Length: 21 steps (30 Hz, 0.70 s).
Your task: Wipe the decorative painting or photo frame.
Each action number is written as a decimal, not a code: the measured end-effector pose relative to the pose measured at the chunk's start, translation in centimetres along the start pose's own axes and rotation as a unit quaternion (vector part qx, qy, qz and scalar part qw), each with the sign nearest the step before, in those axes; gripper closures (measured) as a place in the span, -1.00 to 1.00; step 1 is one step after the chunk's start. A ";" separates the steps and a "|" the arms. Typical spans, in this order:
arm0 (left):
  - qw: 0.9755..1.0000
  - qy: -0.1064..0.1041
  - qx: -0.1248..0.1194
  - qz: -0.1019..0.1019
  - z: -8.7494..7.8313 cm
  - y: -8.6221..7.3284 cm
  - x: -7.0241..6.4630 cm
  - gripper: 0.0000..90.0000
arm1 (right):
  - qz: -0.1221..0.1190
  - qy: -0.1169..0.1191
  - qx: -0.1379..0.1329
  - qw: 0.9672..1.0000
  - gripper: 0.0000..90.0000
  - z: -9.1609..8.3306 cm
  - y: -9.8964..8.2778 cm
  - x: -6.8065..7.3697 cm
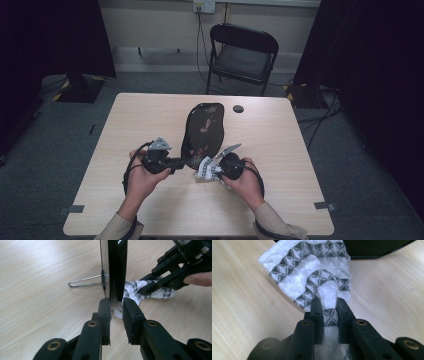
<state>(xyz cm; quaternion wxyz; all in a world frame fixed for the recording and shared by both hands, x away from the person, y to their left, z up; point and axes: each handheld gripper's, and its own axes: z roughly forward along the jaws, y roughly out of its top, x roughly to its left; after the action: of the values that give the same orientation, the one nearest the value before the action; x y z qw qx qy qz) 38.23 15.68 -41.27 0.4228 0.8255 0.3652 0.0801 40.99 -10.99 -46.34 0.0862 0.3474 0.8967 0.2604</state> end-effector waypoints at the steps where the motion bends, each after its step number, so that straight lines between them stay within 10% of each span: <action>1: 1.000 0.000 0.000 0.000 0.0 0.0 0.0 0.71 | 0.001 0.000 0.000 1.000 0.76 0.0 0.0 -0.1; 21: 1.000 -0.005 0.005 -0.003 0.3 -0.1 0.1 0.75 | -0.056 -0.032 -0.104 0.992 0.76 -11.2 6.7 1.6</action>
<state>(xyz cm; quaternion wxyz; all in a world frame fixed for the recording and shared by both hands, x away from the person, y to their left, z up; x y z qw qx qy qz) 38.41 15.58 -41.54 0.4209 0.8267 0.3662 0.0729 39.92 -10.34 -33.27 0.1651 0.2944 0.8794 0.3359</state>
